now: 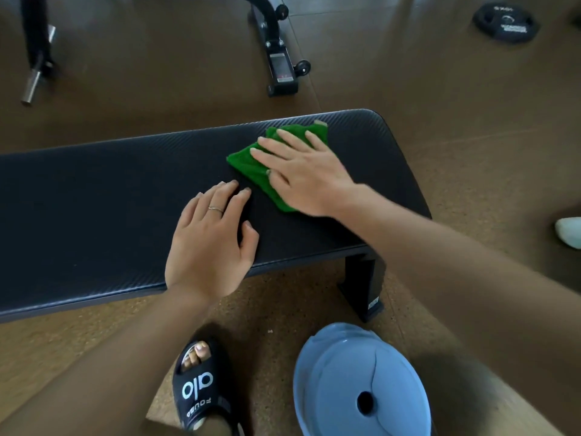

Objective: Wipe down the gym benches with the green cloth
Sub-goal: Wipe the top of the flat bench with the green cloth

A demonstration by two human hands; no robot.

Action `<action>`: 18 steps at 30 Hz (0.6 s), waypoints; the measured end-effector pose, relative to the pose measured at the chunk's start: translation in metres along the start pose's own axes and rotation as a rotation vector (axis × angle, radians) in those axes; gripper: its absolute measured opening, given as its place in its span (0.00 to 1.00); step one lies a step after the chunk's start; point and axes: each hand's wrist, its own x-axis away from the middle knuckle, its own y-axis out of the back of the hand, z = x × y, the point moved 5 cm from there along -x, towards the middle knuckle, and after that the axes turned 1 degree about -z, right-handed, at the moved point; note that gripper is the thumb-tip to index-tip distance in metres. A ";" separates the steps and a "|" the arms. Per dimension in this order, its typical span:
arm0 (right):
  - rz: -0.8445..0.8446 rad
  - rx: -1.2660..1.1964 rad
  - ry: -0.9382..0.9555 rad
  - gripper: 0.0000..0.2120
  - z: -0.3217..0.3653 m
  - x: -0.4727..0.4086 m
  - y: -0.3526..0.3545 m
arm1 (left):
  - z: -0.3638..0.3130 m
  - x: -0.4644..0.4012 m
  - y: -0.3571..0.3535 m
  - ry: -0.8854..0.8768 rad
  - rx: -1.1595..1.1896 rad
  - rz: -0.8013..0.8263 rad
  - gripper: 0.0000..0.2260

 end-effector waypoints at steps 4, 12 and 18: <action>-0.035 -0.013 -0.312 0.26 -0.092 -0.012 0.008 | 0.001 0.001 -0.001 -0.012 0.009 -0.011 0.23; -0.078 0.003 -0.085 0.27 0.030 -0.022 -0.010 | 0.000 -0.002 -0.002 -0.020 -0.030 -0.003 0.23; -0.076 0.004 -0.242 0.26 -0.071 -0.035 0.008 | 0.000 -0.001 0.001 -0.012 -0.010 -0.005 0.23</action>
